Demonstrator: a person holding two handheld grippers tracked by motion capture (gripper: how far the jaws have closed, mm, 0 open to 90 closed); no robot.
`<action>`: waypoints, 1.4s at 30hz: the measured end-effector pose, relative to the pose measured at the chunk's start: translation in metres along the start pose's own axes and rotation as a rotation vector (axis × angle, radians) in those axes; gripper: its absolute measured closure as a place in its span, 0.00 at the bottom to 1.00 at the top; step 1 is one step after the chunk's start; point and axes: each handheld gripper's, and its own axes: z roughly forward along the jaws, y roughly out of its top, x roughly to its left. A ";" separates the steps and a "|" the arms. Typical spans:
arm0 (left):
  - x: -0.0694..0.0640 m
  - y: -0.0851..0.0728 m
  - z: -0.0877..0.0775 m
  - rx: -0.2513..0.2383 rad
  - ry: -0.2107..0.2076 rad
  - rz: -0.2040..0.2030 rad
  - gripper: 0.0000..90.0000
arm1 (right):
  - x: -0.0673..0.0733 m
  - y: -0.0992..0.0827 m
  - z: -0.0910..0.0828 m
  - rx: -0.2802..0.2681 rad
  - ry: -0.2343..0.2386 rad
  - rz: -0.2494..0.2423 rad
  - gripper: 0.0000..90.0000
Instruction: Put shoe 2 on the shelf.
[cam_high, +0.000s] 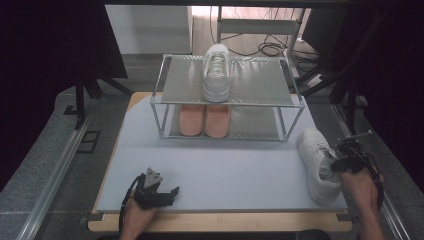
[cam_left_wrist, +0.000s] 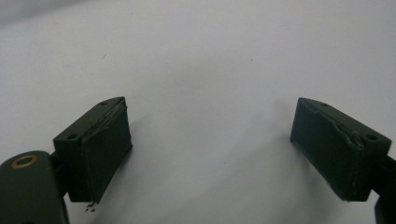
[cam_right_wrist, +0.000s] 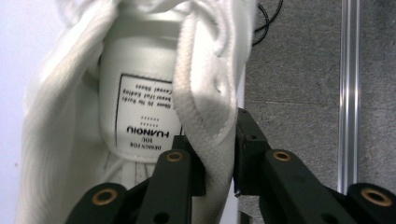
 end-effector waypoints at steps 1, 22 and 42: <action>0.000 0.000 0.000 0.000 0.000 0.000 0.13 | -0.001 -0.002 -0.002 -0.005 0.005 -0.004 0.89; 0.000 0.000 0.000 -0.001 0.001 -0.001 0.13 | 0.071 -0.020 -0.054 -0.134 0.190 -0.298 0.90; 0.000 0.000 0.000 0.000 -0.001 0.001 0.13 | 0.176 0.038 0.003 -0.144 0.377 -0.487 0.89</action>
